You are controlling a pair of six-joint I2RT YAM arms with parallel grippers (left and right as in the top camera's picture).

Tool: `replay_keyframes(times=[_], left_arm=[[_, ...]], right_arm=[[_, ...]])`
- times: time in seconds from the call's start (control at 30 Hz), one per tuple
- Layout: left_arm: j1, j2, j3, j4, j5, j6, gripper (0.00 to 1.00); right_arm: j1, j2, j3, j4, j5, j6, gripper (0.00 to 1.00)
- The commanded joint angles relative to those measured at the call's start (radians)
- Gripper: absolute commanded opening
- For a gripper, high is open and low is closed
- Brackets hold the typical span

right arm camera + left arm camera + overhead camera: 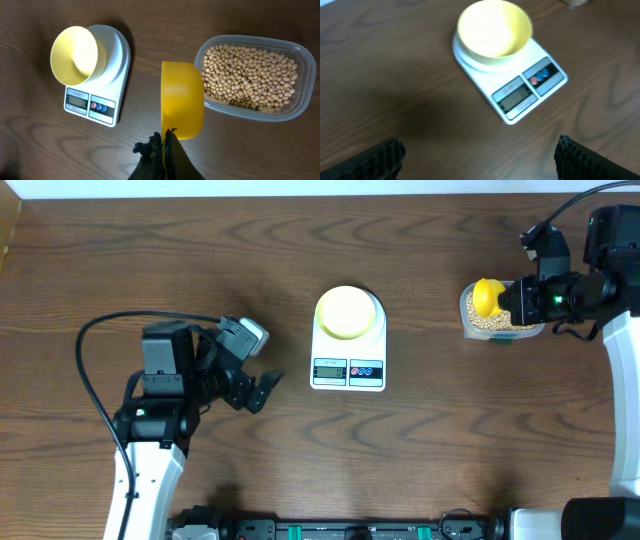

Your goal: Scoop item into bowl and weigh 50g on scale

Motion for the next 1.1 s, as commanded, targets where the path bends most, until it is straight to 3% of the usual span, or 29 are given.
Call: replay_keyframes(times=[0.0, 0.37, 0.57, 1.07], left_arm=[[0.004, 0.003, -0.004, 0.009, 0.113, 0.064, 0.97], [0.001, 0.104, -0.004, 0.005, 0.116, 0.122, 0.98], [0.001, 0.122, 0.014, 0.009, 0.048, 0.173, 0.98], [-0.006, 0.127, 0.136, -0.143, 0.022, 0.271, 0.97]], right_arm=[[0.008, 0.002, 0.019, 0.001, -0.010, -0.006, 0.01], [0.008, 0.002, 0.019, -0.001, -0.010, -0.007, 0.01], [0.008, 0.002, 0.019, 0.002, -0.010, -0.007, 0.01], [0.008, 0.002, 0.019, 0.011, -0.010, -0.007, 0.01]])
